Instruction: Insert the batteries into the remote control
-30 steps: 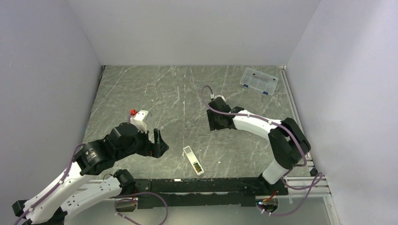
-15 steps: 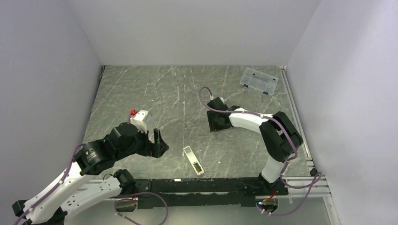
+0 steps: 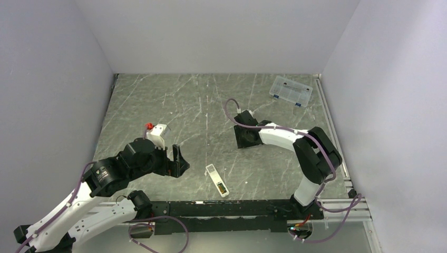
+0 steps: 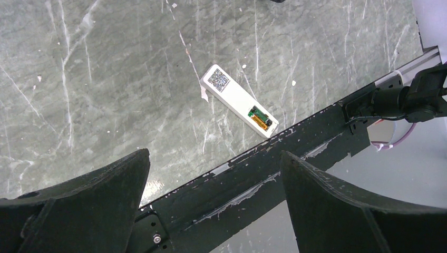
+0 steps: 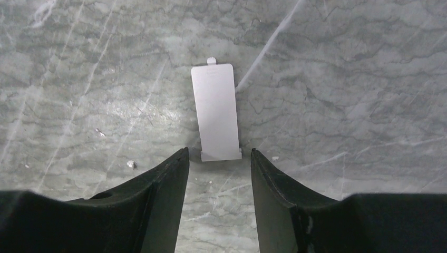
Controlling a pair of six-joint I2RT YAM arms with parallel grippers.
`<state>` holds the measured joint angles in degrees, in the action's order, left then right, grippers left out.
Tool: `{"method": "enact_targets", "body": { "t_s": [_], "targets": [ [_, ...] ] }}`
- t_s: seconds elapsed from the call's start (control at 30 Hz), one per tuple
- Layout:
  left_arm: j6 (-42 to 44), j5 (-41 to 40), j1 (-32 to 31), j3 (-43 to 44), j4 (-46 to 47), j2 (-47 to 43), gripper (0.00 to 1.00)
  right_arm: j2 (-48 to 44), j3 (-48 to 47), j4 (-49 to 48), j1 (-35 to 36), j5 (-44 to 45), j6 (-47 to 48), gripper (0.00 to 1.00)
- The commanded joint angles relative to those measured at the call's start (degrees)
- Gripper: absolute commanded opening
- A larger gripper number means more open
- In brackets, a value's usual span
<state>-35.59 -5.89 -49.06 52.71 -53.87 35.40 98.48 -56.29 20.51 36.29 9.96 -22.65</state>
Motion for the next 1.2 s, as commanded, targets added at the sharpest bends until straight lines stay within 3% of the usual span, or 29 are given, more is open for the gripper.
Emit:
{"method": "enact_targets", "body": {
  "t_s": [0.0, 1.17],
  "targets": [
    [0.1, -0.4, -0.1, 0.2, 1.6, 0.0, 0.99, -2.2, 2.5, -0.1, -0.2, 0.0, 0.1, 0.49],
    [0.0, -0.5, -0.2, 0.2, 1.5, 0.1, 0.99, 1.0, 1.3, -1.3, -0.2, -0.8, 0.8, 0.38]
  ]
}}
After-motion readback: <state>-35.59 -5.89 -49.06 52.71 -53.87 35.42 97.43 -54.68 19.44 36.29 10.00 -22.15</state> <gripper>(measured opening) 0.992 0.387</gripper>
